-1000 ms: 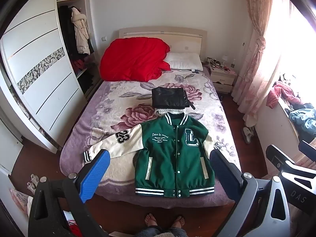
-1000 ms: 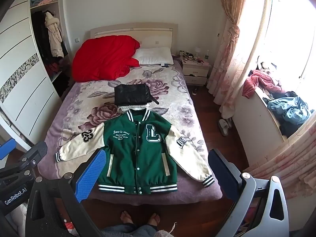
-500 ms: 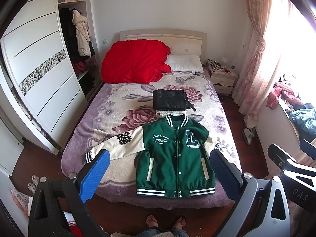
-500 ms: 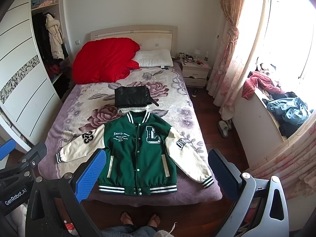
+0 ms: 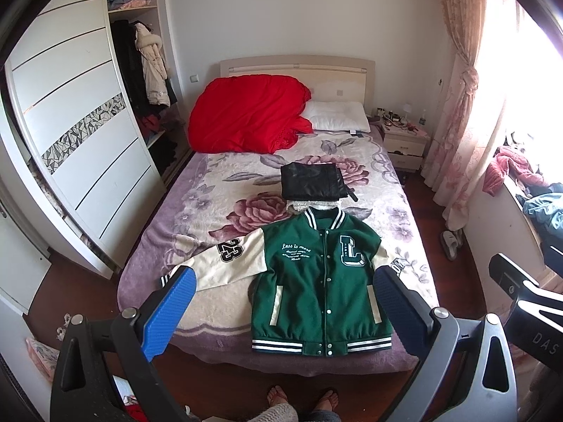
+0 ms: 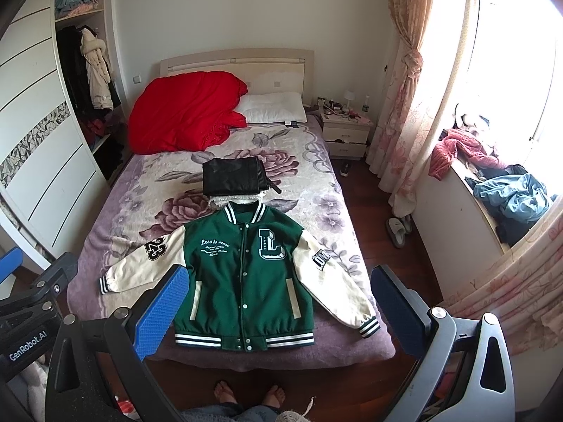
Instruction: Fold large clothes
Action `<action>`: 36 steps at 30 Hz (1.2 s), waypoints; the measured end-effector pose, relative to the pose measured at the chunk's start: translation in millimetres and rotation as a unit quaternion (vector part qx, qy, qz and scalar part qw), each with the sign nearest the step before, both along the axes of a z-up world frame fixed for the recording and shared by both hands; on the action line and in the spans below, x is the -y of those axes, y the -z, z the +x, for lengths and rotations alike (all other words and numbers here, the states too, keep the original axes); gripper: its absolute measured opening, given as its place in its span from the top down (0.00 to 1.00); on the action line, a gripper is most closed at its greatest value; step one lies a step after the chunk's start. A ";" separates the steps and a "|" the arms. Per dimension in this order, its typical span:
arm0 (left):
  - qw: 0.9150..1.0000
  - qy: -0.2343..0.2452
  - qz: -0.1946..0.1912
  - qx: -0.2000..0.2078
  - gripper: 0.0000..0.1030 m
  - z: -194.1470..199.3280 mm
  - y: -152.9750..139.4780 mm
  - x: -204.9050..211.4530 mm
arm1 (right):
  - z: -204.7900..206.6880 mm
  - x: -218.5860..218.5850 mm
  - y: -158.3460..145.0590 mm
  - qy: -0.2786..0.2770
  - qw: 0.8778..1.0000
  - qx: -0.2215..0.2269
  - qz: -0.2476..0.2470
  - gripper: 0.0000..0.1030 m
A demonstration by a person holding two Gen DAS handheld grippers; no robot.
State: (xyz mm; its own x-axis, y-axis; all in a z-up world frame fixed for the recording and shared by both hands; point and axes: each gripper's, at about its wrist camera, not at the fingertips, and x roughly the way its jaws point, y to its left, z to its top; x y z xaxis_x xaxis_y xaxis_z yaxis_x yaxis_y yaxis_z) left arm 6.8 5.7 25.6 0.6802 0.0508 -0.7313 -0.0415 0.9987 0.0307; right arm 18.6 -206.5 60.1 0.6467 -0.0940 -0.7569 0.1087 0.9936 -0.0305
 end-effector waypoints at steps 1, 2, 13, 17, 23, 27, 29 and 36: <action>1.000 0.000 0.000 0.001 0.00 -0.4 0.4 -1.4 | 1.9 1.0 -3.2 0.000 1.000 0.000 0.000 0.00; 1.000 -0.001 0.000 0.001 0.00 -0.1 0.6 -1.4 | 1.5 3.1 -2.6 0.000 1.000 0.001 0.000 0.00; 1.000 -0.001 -0.001 0.005 0.00 -1.3 2.9 -2.7 | 5.4 6.1 -8.9 -0.001 1.000 0.005 0.001 0.00; 1.000 -0.002 -0.002 0.007 0.00 0.8 3.0 -2.2 | 4.2 5.4 -8.6 -0.001 1.000 0.005 0.001 0.00; 1.000 -0.001 -0.003 0.008 0.00 0.9 2.1 -1.9 | 2.0 4.0 -7.6 -0.001 1.000 0.007 0.001 0.00; 1.000 -0.001 -0.003 0.009 0.00 1.6 1.3 -0.6 | 4.1 4.6 -9.1 -0.001 1.000 0.007 0.001 0.00; 1.000 -0.001 -0.004 0.009 0.00 2.0 1.4 -0.6 | 0.0 2.9 -3.6 -0.001 1.000 0.008 0.000 0.00; 1.000 -0.001 -0.006 0.012 0.00 5.4 -1.8 4.5 | 2.0 3.4 -8.2 -0.001 1.000 0.010 0.000 0.00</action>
